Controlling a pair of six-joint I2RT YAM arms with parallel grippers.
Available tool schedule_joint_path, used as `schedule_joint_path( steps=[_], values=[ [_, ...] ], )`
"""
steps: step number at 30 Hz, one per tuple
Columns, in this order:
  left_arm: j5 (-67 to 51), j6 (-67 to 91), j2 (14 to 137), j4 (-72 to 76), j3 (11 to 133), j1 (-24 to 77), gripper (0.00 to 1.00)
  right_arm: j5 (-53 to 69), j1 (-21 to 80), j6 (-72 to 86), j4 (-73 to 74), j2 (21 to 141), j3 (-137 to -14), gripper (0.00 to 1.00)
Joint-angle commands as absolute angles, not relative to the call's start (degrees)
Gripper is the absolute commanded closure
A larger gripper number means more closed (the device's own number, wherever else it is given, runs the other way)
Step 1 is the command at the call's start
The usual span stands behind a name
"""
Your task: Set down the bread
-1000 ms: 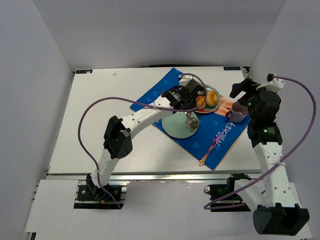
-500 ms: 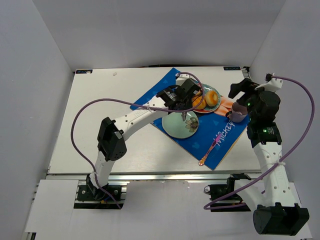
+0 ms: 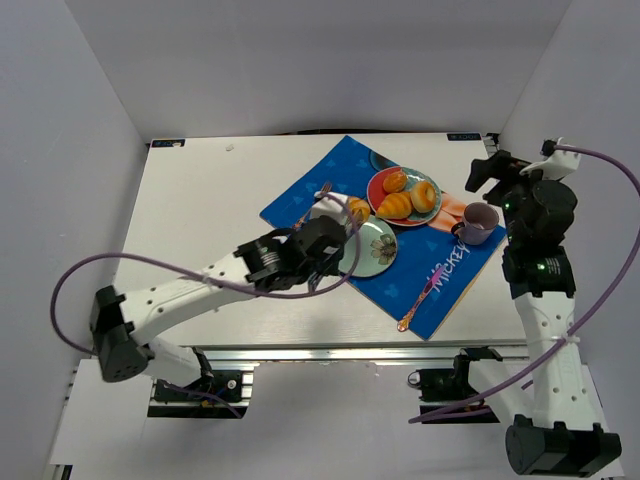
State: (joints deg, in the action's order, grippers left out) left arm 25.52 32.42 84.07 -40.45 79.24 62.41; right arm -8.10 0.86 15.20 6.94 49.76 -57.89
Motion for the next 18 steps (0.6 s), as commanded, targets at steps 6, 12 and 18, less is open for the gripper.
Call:
schedule_joint_path(
  steps=[6, 12, 18],
  values=[
    [28.0, 24.7, 73.0, -23.0, 64.3, 65.9, 1.0, -7.5, 0.9, 12.9, 6.0, 45.3, -64.5, 0.11],
    [30.3, 22.5, 75.7, -20.1, 61.3, 69.2, 1.0, -7.3, 0.9, 13.1, 6.7, 45.1, -66.0, 0.11],
    [33.2, 25.2, 75.5, -15.2, 55.5, 69.3, 1.0, -7.7, 0.8, 12.5, 7.0, 43.9, -67.1, 0.11]
  ],
)
